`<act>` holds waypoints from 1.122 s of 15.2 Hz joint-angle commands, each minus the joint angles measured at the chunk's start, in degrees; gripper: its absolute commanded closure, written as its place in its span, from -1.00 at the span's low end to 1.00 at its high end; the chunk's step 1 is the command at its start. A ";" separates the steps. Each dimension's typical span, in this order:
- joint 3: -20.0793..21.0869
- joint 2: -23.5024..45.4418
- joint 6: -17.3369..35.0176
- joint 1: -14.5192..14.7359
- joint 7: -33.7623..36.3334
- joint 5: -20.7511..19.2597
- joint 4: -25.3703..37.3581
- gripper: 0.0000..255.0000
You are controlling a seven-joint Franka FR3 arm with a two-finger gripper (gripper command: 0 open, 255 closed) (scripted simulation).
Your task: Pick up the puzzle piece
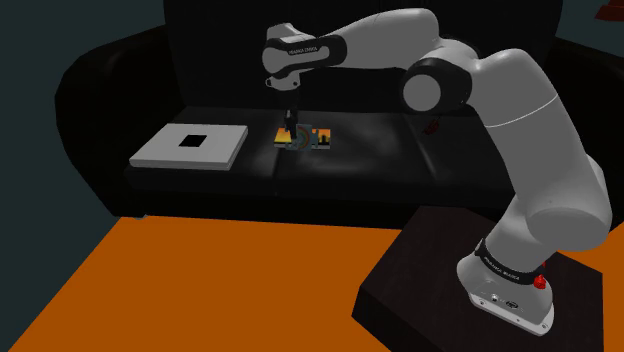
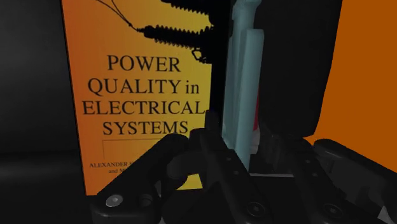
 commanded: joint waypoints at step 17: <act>0.01 0.25 -7.00 -0.30 0.44 -0.06 7.30 1.00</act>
